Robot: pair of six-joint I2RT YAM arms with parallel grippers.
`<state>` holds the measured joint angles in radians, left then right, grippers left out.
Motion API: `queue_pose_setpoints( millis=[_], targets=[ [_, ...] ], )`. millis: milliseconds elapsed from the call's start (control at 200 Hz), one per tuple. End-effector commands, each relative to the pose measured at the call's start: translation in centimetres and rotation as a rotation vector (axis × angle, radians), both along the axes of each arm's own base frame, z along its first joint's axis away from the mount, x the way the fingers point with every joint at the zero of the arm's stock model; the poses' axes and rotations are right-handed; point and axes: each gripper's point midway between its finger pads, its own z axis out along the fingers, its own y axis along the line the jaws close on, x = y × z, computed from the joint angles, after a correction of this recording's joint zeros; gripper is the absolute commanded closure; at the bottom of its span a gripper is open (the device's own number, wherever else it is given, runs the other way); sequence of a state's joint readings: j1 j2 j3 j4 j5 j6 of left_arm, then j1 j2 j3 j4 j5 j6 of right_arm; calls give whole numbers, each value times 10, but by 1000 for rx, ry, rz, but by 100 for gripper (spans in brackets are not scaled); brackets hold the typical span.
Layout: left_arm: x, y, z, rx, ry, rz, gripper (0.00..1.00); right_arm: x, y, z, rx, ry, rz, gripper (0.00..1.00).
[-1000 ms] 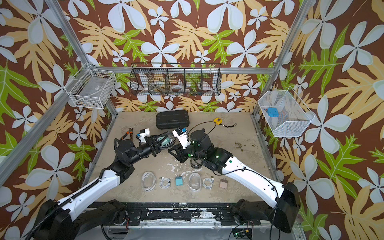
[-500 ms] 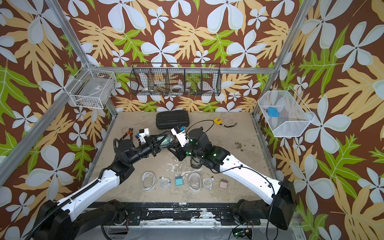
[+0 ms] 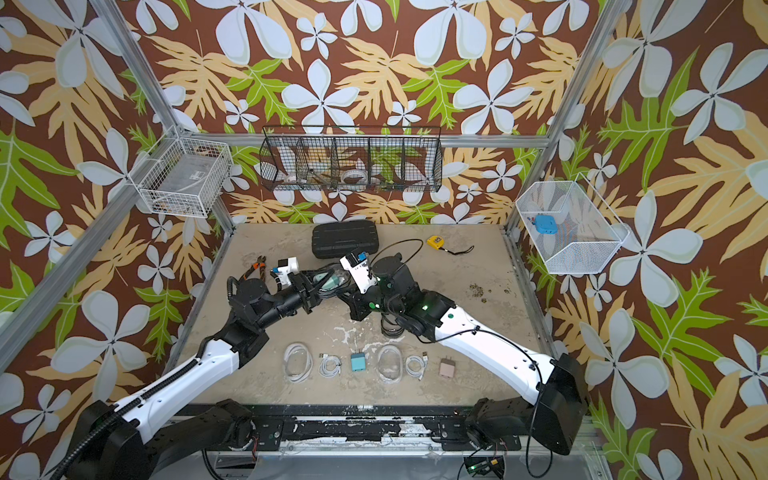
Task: Pack away charging kits
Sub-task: Zip the zipper on the storage bag.
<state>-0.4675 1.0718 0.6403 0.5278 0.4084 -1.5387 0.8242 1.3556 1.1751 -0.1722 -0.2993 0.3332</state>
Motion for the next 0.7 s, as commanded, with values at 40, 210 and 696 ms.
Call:
queue_pose_setpoints(
  millis=[40,210,696],
  targets=[
    [-3,0,13,-25,-30,-9,85,12,-18,2,-41,-56,-104,100],
    [-3,-2,11,-16,-23,-20,86,20,-38,6,-81,-112,-198,100],
    [-34,-33,7,32,-98,-310,95,53,-57,8,-190,-190,-277,100]
  ],
)
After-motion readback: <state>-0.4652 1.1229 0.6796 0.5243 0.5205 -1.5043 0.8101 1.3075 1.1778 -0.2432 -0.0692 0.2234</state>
